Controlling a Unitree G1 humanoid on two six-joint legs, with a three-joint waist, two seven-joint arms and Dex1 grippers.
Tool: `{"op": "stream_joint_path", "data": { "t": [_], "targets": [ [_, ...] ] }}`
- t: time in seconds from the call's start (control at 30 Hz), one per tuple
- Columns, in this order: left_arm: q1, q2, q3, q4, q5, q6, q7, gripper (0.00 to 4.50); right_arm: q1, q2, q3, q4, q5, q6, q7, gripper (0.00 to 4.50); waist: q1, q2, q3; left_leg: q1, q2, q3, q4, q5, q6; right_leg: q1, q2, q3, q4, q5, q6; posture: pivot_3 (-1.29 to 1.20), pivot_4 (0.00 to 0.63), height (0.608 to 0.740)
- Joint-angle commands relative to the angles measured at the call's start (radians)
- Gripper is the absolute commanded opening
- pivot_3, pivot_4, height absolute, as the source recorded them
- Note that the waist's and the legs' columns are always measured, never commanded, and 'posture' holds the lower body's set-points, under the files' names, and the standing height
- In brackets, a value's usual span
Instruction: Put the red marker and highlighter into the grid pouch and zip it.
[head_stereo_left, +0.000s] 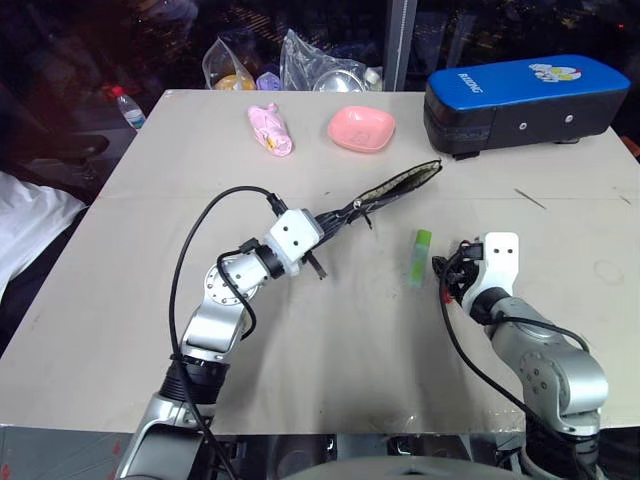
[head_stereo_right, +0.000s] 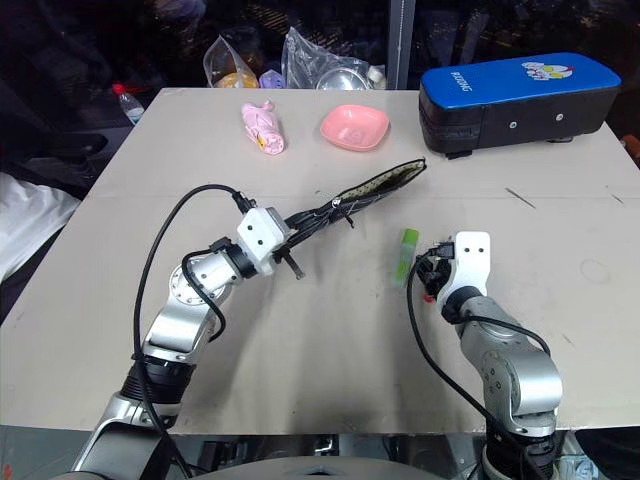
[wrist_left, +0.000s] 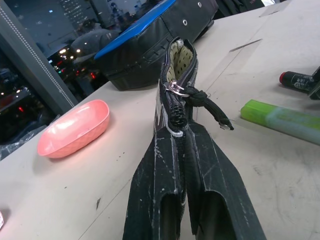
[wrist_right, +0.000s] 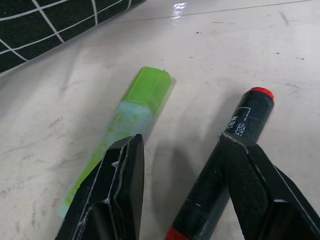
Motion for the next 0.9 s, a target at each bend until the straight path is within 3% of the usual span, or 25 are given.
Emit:
{"op": "stream_joint_path", "data": {
  "t": [0.03, 0.27, 0.6, 0.77, 0.9],
  "targets": [
    [-0.005, -0.002, 0.011, -0.039, 0.001, -0.018, 0.012, 0.00, 0.008, -0.030, 0.009, 0.028, -0.044, 0.033, -0.030, 2.35, 0.000, -0.001, -0.001, 0.000, 0.000, 0.000, 0.000, 0.000, 0.000, 0.000, 0.000, 0.000, 0.000, 0.000, 0.000, 0.00, 0.150, 0.737],
    [0.002, 0.001, 0.010, -0.041, 0.001, -0.024, 0.011, 0.00, 0.045, -0.077, 0.037, 0.030, -0.100, -0.007, -0.035, 2.35, 0.000, -0.004, -0.003, 0.000, 0.000, 0.000, 0.000, 0.000, 0.000, 0.000, 0.000, 0.000, 0.000, 0.000, 0.000, 0.00, 0.150, 0.737],
    [0.004, 0.000, 0.001, -0.031, 0.004, -0.035, 0.004, 0.00, 0.095, -0.009, -0.022, 0.022, -0.077, 0.023, -0.038, 2.35, 0.005, -0.004, -0.003, 0.000, 0.000, 0.000, 0.000, 0.000, 0.000, 0.000, 0.000, 0.000, -0.001, 0.000, 0.000, 0.00, 0.150, 0.737],
    [-0.005, -0.001, -0.002, -0.012, 0.004, -0.045, 0.001, 0.00, 0.076, 0.024, -0.079, 0.002, -0.046, 0.081, -0.035, 0.27, 0.004, -0.004, -0.003, 0.000, 0.000, 0.000, 0.000, 0.000, 0.000, 0.000, 0.000, 0.000, -0.001, 0.000, 0.000, 0.00, 0.150, 0.737],
    [-0.006, -0.004, -0.008, -0.008, 0.006, -0.053, 0.001, 0.00, 0.033, -0.015, -0.129, 0.000, -0.040, 0.098, -0.018, 0.24, 0.005, -0.004, -0.003, 0.000, 0.000, -0.001, 0.000, 0.000, 0.000, 0.000, 0.000, -0.001, -0.001, 0.000, 0.000, 0.00, 0.150, 0.737]
  ]
}}
